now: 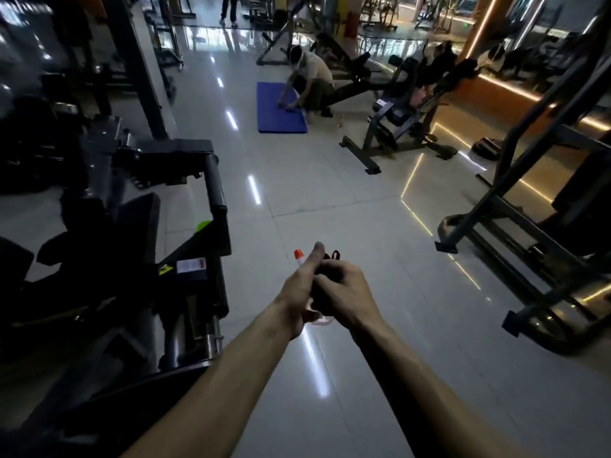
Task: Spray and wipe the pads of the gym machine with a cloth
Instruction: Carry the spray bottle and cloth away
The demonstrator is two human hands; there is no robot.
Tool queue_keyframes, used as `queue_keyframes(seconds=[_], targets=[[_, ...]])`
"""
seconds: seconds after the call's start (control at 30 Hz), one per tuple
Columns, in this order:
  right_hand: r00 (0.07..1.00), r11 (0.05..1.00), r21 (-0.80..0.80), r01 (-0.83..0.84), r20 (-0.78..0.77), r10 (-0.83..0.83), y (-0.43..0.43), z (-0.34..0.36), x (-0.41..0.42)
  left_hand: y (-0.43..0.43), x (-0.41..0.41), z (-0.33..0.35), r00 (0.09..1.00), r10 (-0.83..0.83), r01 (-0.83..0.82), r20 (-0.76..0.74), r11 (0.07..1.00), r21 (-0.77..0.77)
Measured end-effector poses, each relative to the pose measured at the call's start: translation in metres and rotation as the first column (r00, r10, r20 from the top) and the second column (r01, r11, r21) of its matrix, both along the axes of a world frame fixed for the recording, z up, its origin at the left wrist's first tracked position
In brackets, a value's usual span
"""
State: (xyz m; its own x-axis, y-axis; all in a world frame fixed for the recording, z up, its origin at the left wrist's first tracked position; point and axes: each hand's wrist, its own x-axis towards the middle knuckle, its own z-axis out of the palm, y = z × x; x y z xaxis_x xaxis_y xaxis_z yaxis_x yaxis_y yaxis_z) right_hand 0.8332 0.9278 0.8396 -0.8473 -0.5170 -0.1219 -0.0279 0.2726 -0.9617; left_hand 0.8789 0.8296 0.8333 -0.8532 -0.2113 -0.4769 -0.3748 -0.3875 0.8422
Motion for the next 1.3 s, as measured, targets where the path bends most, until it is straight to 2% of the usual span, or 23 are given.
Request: queue_keyframes(seconds=[0.13,0.27,0.37,0.5,0.63,0.7,0.77,0.83,0.9,1.0,1.07,1.13,1.23,1.3], targets=[[0.996,1.0,0.013,0.019,0.082,-0.02,0.009,0.0,-0.079,0.015,-0.081,0.002,0.996,0.092,-0.092,0.005,0.995,0.041],[0.994,0.999,0.049,0.003,0.105,-0.008,-0.02,-0.017,-0.148,-0.018,-0.128,-0.008,0.995,0.095,-0.096,-0.014,0.994,-0.046],[0.993,0.981,0.176,-0.084,0.098,0.067,-0.065,-0.036,-0.209,-0.059,-0.168,-0.028,0.995,0.098,-0.098,0.002,0.994,-0.056],[0.963,0.953,0.238,-0.186,0.238,0.129,-0.144,-0.06,-0.297,-0.128,-0.231,-0.055,0.99,0.138,-0.14,-0.036,0.989,-0.053],[0.91,0.95,0.236,-0.204,0.403,0.096,-0.227,-0.066,-0.382,-0.205,-0.307,-0.084,0.98,0.193,-0.197,-0.043,0.97,-0.141],[0.875,0.958,0.184,-0.219,0.472,0.109,-0.261,-0.058,-0.41,-0.241,-0.337,-0.098,0.96,0.277,-0.275,-0.032,0.922,-0.273],[0.84,0.971,0.123,-0.204,0.532,0.109,-0.304,-0.053,-0.446,-0.283,-0.374,-0.102,0.918,0.396,-0.373,-0.035,0.828,-0.418],[0.78,0.981,0.052,-0.188,0.614,0.117,-0.35,-0.052,-0.48,-0.316,-0.403,-0.085,0.868,0.486,-0.474,-0.098,0.754,-0.456],[0.709,0.964,-0.007,-0.264,0.677,0.199,-0.401,-0.052,-0.512,-0.348,-0.432,-0.069,0.817,0.547,-0.556,-0.182,0.664,-0.5],[0.651,0.942,-0.055,-0.332,0.709,0.271,-0.478,-0.059,-0.568,-0.4,-0.481,-0.073,0.749,0.621,-0.622,-0.23,0.54,-0.568],[0.611,0.93,-0.112,-0.35,0.725,0.317,-0.523,-0.064,-0.601,-0.434,-0.515,-0.08,0.743,0.63,-0.617,-0.225,0.514,-0.596],[0.614,0.923,-0.097,-0.371,0.721,0.323,-0.572,-0.073,-0.641,-0.472,-0.559,-0.085,0.733,0.646,-0.62,-0.213,0.507,-0.599],[0.515,0.896,-0.148,-0.419,0.774,0.369,-0.635,-0.093,-0.692,-0.517,-0.614,-0.08,0.647,0.739,-0.684,-0.186,0.456,-0.569],[0.479,0.862,-0.127,-0.49,0.787,0.388,-0.684,-0.097,-0.723,-0.551,-0.651,-0.074,0.579,0.801,-0.713,-0.151,0.408,-0.571]])
